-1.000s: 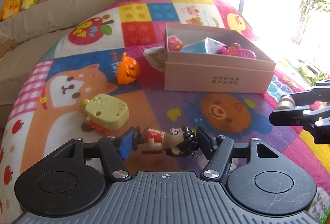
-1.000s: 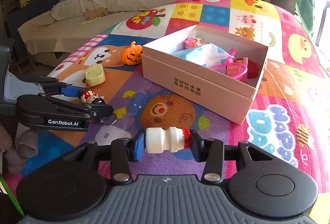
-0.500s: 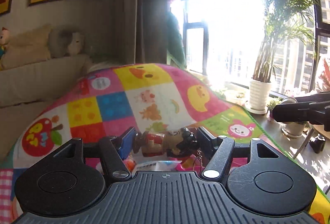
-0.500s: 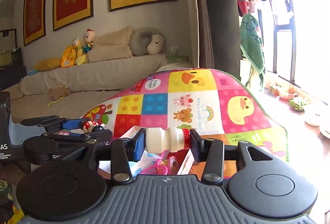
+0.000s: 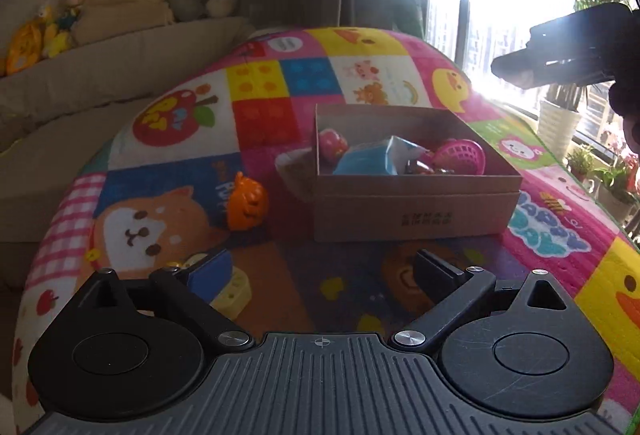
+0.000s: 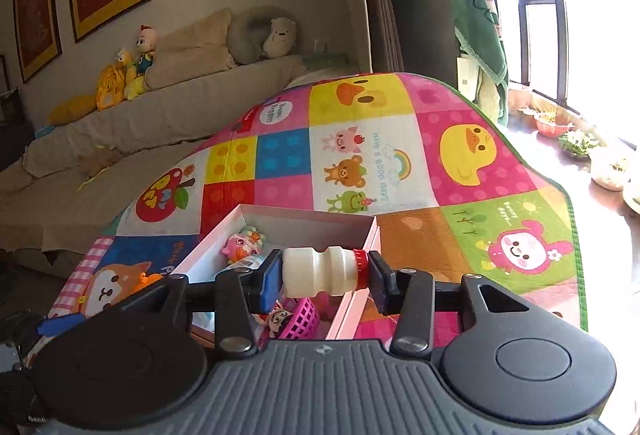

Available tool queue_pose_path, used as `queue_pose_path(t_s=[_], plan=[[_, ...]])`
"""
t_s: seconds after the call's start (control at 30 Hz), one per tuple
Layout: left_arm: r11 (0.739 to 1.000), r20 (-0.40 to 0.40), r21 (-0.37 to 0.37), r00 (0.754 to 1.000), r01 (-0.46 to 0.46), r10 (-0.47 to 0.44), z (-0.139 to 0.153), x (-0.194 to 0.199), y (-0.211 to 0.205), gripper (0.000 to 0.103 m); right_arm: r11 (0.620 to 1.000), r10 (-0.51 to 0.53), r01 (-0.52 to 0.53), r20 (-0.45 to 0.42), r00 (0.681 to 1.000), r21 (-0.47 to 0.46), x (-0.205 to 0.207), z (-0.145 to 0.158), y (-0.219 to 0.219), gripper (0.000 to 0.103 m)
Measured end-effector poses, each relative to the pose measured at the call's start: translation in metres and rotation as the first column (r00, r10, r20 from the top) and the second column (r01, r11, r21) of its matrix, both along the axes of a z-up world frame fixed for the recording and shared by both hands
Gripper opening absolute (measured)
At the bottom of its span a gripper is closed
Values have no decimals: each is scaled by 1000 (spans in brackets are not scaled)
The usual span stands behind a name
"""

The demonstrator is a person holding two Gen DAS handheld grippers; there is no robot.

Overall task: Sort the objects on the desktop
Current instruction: 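Drop the figurine into the box with the left gripper while the right carries the bottle over it, then release the white bottle into the pink box with the right gripper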

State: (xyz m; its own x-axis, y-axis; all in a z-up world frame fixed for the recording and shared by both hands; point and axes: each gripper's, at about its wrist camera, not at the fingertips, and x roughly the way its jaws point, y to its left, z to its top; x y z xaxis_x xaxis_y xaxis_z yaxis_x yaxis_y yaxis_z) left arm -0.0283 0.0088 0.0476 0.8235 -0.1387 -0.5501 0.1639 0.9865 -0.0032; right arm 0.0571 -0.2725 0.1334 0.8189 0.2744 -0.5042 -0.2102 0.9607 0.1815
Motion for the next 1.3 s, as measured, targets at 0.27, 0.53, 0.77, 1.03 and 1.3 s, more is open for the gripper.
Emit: queue_pose_path(t_s=[0.27, 0.53, 0.77, 1.03, 1.3], plan=[[988, -27, 4, 987, -157, 157, -18, -20, 46, 101, 998, -59, 59, -22, 998, -6, 92, 2, 54, 55], [978, -69, -73, 979, -196, 191, -31, -18, 63, 102, 989, 119, -127, -98, 988, -75, 75, -10, 123, 59], [966, -87, -148, 976, -213, 202, -34, -18, 73, 103, 909, 302, -345, -201, 932, -236, 73, -37, 242, 55], [954, -92, -194, 972, -228, 214, -35, -18, 79, 103, 865, 199, -321, -324, 925, -385, 100, -93, 293, 45], [953, -98, -200, 972, -230, 214, -35, -18, 80, 103, 837, 320, -425, -322, 891, -344, 47, -90, 274, 11]])
